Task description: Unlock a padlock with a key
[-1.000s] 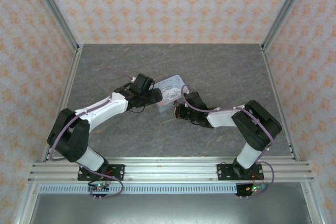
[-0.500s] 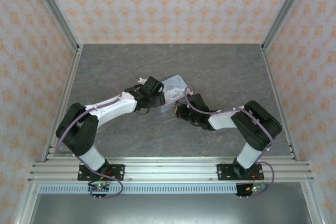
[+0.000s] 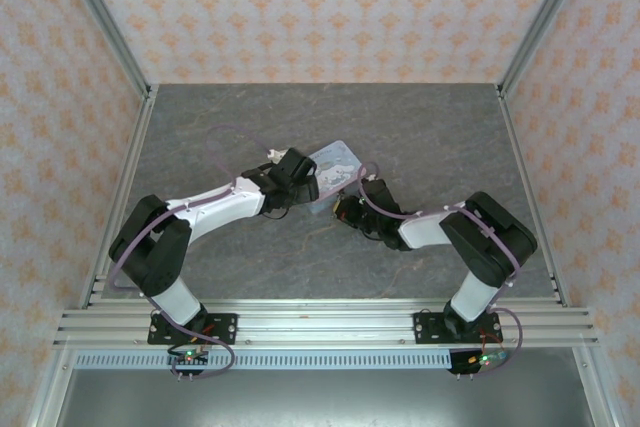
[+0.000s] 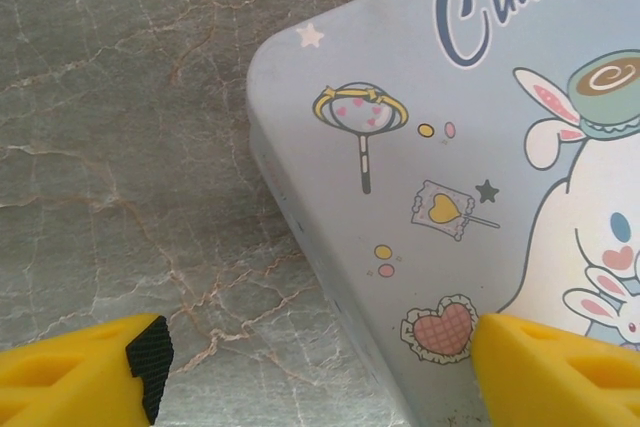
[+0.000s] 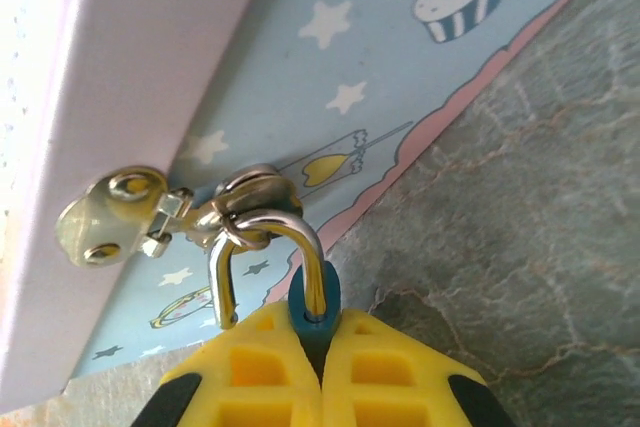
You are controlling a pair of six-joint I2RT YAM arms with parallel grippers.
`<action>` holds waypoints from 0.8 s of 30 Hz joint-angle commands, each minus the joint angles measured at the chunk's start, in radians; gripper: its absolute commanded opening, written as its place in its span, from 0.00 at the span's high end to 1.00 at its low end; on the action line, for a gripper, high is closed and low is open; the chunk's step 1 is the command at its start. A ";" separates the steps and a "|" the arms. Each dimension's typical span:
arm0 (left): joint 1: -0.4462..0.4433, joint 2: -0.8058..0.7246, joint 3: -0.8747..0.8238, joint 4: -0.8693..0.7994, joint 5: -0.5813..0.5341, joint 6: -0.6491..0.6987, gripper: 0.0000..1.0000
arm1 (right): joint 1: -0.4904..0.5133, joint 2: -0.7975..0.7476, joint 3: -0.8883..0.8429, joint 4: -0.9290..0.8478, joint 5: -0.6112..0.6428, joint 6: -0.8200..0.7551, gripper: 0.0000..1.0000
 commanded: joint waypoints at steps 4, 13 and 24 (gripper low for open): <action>-0.011 0.059 -0.049 -0.061 -0.008 0.002 0.23 | -0.062 -0.005 0.004 0.051 0.018 0.000 1.00; -0.011 0.087 -0.057 -0.054 0.018 0.000 0.25 | -0.139 0.034 0.102 0.040 -0.122 -0.038 1.00; -0.011 0.087 -0.061 -0.058 0.023 -0.003 0.26 | -0.188 0.052 0.089 0.098 -0.184 0.004 1.00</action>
